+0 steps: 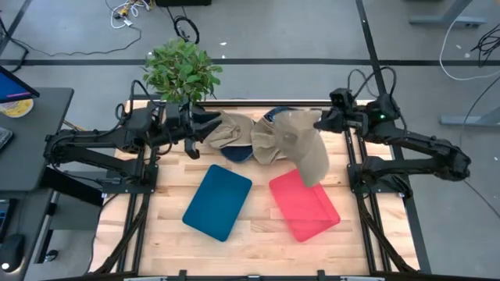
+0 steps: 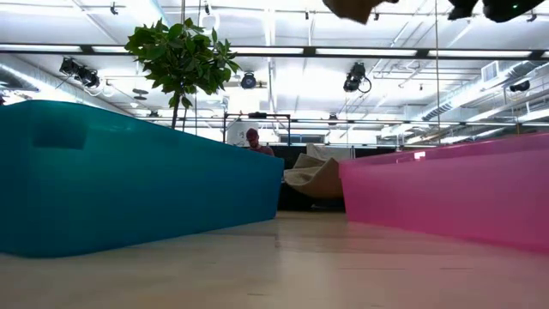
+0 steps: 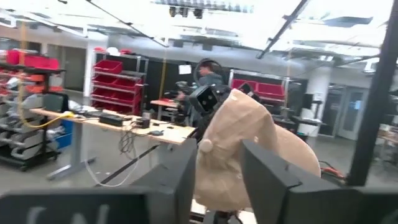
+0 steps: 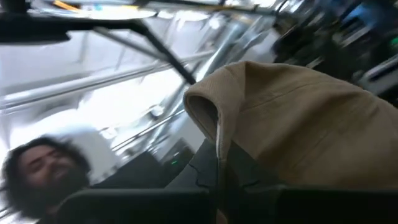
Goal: Pick & Place hat
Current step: Put the brown cap into the blue bin
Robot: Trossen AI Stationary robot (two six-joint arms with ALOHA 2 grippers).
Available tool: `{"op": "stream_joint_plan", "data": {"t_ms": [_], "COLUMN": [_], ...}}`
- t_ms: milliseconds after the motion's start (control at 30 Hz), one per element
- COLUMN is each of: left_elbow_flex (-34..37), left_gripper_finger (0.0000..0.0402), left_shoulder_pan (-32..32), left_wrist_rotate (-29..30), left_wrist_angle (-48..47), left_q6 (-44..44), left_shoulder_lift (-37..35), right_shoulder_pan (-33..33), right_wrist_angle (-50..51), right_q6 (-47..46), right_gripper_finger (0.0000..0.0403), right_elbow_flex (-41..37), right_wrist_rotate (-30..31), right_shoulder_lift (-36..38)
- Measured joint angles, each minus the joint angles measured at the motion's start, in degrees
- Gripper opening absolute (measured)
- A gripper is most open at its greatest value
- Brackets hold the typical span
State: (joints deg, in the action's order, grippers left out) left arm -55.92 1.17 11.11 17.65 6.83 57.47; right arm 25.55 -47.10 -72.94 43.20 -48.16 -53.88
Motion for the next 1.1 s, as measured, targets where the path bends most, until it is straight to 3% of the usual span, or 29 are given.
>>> {"op": "stream_joint_plan", "data": {"t_ms": [233, 400, 833, 1100], "left_elbow_flex": [-0.02, 0.0, 0.0, 0.0], "left_gripper_finger": [0.0217, 0.025, 0.0257, 0.0257], "left_shoulder_pan": [0.0, -0.01, -0.02, 0.0], "left_wrist_rotate": [-7.4, -9.87, -26.34, -29.89], "left_wrist_angle": [6.59, 10.68, 22.2, 24.99], "left_q6": [-0.06, 0.85, 15.11, 18.1], "left_shoulder_lift": [5.49, 11.25, 21.59, 23.06], "right_shoulder_pan": [-8.57, -12.68, -16.49, -16.47], "right_wrist_angle": [-8.05, -10.04, -16.86, -16.86], "right_q6": [-3.2, -3.39, -5.93, -5.26], "right_gripper_finger": [0.0, 0.0, 0.0, 0.0], "right_elbow_flex": [0.02, 0.02, 0.02, 0.02], "right_wrist_rotate": [0.75, 0.87, 3.29, 5.08], "right_shoulder_lift": [-7.36, -11.89, -17.01, -17.02]}}
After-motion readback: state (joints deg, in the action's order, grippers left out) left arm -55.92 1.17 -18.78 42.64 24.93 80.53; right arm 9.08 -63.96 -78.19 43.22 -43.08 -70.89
